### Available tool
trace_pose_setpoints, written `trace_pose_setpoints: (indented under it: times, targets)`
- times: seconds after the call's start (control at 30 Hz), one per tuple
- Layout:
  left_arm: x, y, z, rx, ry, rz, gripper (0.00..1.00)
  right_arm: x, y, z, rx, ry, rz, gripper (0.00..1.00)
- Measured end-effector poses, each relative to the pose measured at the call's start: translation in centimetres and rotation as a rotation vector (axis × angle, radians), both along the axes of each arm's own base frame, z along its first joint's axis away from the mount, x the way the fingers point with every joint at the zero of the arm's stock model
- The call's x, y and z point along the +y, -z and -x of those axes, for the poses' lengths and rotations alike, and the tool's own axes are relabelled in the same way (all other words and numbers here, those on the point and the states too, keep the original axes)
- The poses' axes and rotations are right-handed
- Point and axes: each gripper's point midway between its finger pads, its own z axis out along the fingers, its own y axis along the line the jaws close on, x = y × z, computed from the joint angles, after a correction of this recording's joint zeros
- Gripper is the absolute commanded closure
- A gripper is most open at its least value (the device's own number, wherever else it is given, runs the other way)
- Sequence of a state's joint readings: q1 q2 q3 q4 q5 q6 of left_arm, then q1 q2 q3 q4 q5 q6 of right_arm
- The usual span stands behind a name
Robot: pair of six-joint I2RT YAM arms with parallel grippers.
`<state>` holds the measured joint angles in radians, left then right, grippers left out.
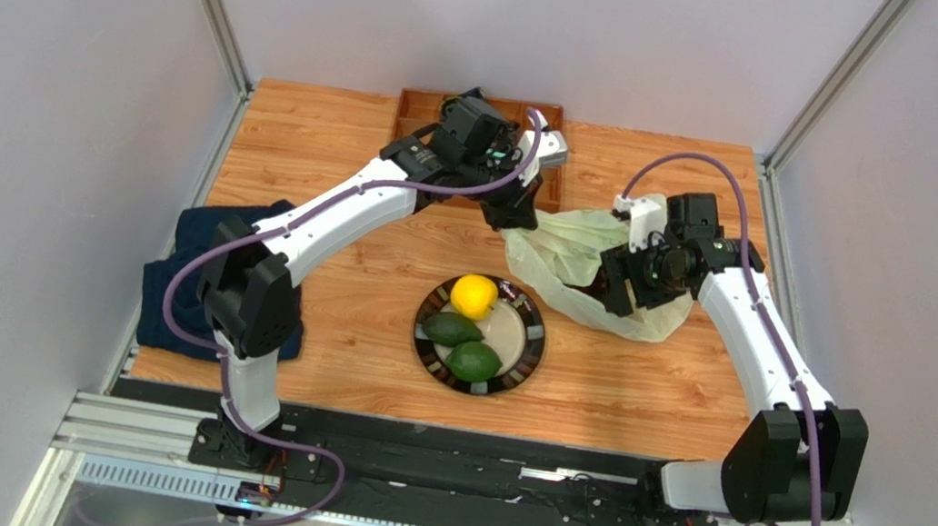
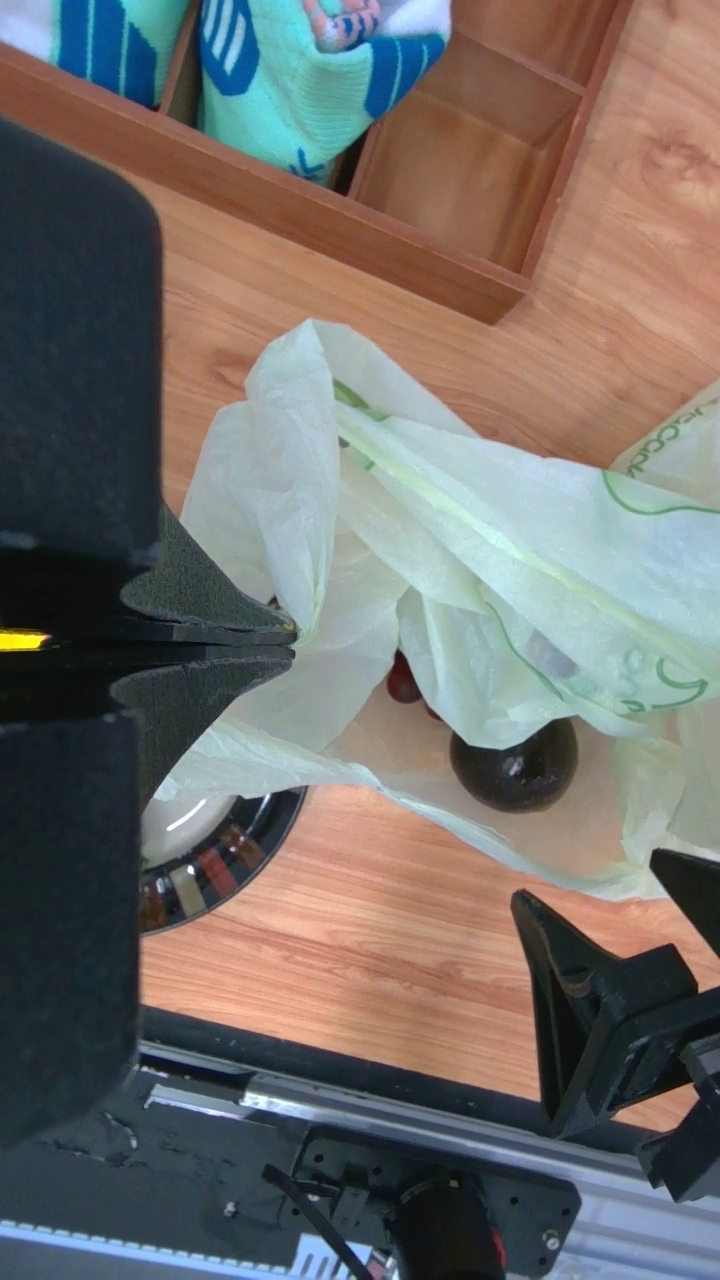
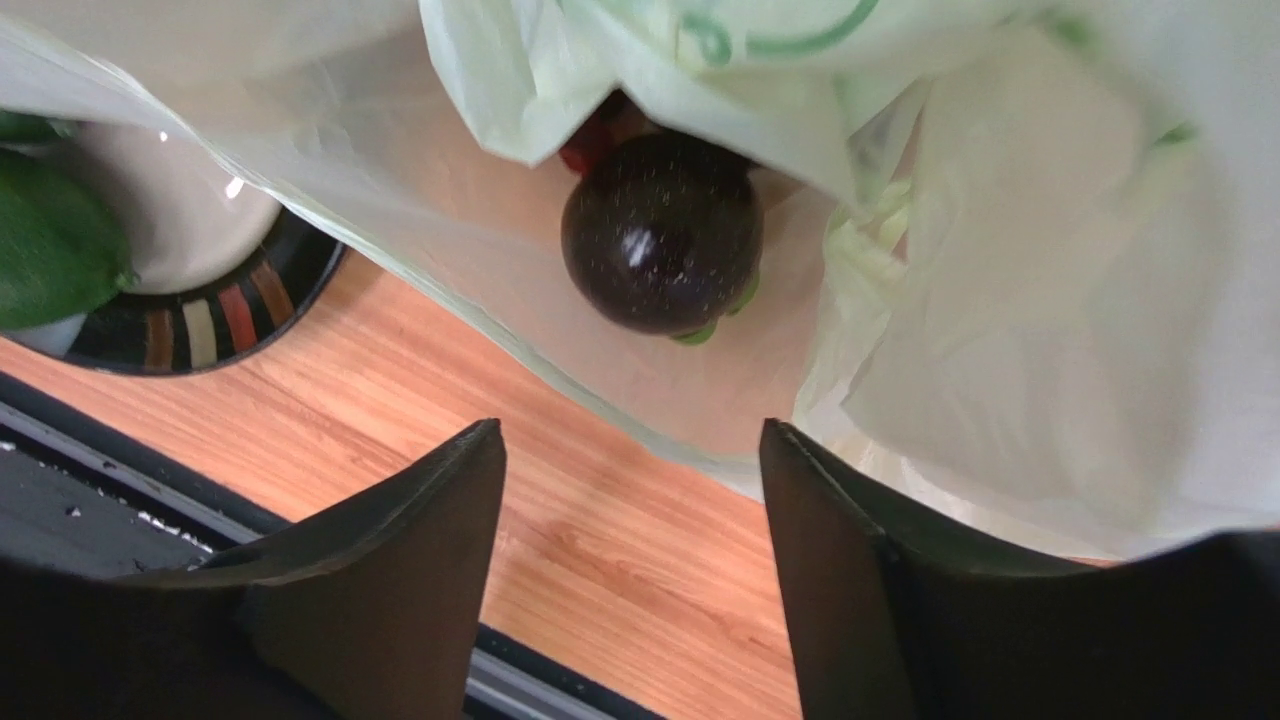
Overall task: Take the fake fruits out of the plastic bag
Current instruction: Adjust the plastic bag at the center of the board.
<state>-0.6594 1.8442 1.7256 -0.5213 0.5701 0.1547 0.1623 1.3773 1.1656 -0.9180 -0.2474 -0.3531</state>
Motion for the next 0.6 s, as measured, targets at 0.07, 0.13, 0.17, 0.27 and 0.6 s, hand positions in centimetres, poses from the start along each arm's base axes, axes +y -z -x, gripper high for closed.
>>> trace_pose_setpoints:
  times: [0.07, 0.13, 0.17, 0.27, 0.6]
  targets:
    - [0.4, 0.3, 0.4, 0.003, 0.000, -0.008, 1.00, -0.1, 1.2, 1.1, 0.036, 0.001, 0.002, 0.43]
    - [0.8, 0.8, 0.9, 0.012, 0.001, -0.018, 1.00, -0.1, 2.7, 2.3, 0.078, 0.003, 0.000, 0.47]
    - [1.0, 1.1, 1.2, 0.018, 0.001, -0.022, 1.00, -0.1, 3.4, 2.8, 0.095, 0.000, 0.004, 0.48]
    - [1.7, 2.5, 2.1, 0.049, 0.000, -0.045, 1.00, 0.1, 5.3, 4.5, 0.151, -0.026, 0.017, 0.51]
    - [1.9, 3.0, 2.2, 0.056, -0.001, -0.055, 1.00, 0.9, 2.1, 5.8, 0.131, -0.168, -0.030, 0.47]
